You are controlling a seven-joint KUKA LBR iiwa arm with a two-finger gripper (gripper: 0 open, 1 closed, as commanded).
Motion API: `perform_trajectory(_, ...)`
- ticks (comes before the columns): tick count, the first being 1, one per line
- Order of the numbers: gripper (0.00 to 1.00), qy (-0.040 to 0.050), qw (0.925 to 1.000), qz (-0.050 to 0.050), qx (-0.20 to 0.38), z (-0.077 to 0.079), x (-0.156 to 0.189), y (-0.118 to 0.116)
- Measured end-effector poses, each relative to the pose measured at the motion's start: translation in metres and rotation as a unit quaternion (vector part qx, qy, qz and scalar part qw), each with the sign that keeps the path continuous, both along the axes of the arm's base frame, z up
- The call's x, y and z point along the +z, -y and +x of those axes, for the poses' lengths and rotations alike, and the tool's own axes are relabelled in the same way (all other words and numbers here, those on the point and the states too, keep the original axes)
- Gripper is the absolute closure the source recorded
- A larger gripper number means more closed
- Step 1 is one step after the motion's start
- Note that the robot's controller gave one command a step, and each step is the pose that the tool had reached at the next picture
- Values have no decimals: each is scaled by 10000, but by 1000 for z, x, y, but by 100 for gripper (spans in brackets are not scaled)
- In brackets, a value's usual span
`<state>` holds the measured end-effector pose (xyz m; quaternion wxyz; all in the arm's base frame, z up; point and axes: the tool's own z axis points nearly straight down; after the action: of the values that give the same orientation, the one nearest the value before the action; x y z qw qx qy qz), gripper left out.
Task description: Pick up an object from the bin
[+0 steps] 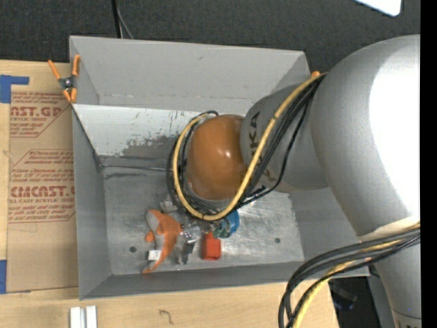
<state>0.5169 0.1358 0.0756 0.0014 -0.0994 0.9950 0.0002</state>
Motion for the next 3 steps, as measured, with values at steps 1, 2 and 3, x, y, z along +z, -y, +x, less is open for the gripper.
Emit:
perform_trajectory(1, 100, 24, 9971, 13, 763, -5, -3, -35)
perform_trajectory(2, 100, 24, 9971, 14, 761, -5, -3, -35)
perform_trajectory(3, 100, -18, 9717, 1, 2362, -19, 149, -8)
